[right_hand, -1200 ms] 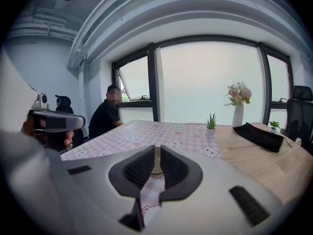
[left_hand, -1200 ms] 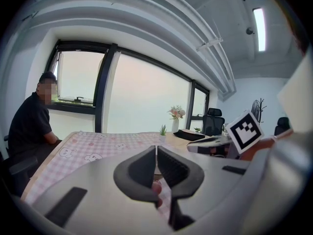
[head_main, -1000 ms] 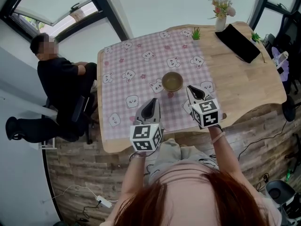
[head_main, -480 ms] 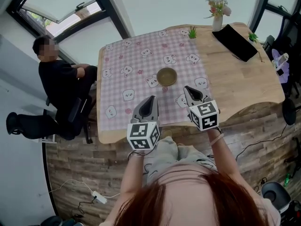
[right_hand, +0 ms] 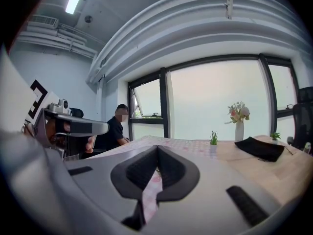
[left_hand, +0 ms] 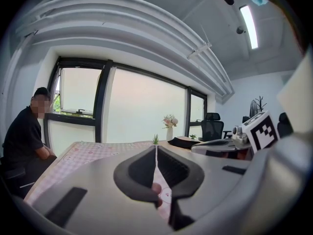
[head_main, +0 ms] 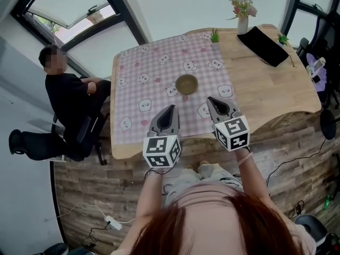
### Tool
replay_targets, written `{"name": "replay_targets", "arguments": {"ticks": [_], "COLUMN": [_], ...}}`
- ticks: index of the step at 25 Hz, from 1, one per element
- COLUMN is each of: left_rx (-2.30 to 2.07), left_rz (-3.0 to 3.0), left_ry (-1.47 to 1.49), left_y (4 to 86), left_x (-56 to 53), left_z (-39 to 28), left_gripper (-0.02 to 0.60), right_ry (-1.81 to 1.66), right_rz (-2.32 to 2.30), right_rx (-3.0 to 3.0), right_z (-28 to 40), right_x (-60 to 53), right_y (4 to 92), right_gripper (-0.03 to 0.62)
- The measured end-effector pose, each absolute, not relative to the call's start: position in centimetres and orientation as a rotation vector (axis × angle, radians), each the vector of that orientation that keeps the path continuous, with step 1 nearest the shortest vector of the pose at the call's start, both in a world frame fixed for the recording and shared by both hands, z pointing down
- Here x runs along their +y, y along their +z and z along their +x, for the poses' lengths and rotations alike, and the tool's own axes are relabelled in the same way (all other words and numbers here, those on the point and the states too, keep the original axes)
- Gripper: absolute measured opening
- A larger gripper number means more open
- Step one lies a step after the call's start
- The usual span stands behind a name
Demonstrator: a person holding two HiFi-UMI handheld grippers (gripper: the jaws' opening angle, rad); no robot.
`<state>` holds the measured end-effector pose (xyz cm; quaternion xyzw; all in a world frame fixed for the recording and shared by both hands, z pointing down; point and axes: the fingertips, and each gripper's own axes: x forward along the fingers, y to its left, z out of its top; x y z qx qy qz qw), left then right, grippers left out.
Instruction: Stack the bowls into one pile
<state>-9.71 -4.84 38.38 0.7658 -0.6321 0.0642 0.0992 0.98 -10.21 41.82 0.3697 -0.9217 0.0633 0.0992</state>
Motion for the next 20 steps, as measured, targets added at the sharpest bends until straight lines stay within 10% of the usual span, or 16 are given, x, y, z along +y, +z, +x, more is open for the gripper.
{"name": "replay_targets", "arguments": {"ticks": [20], "left_rx": [-1.819], "left_rz": [2.35], "left_ry": [0.138], "left_y": [36.4], "left_x": [3.1], "left_z": [-13.0], "left_gripper": [0.015], "right_ry": [0.113], "right_rz": [1.267], "right_rx": [-2.726], "right_z": [-0.9], "right_x": [-1.3], "right_y": [38.2], "right_gripper": [0.0]}}
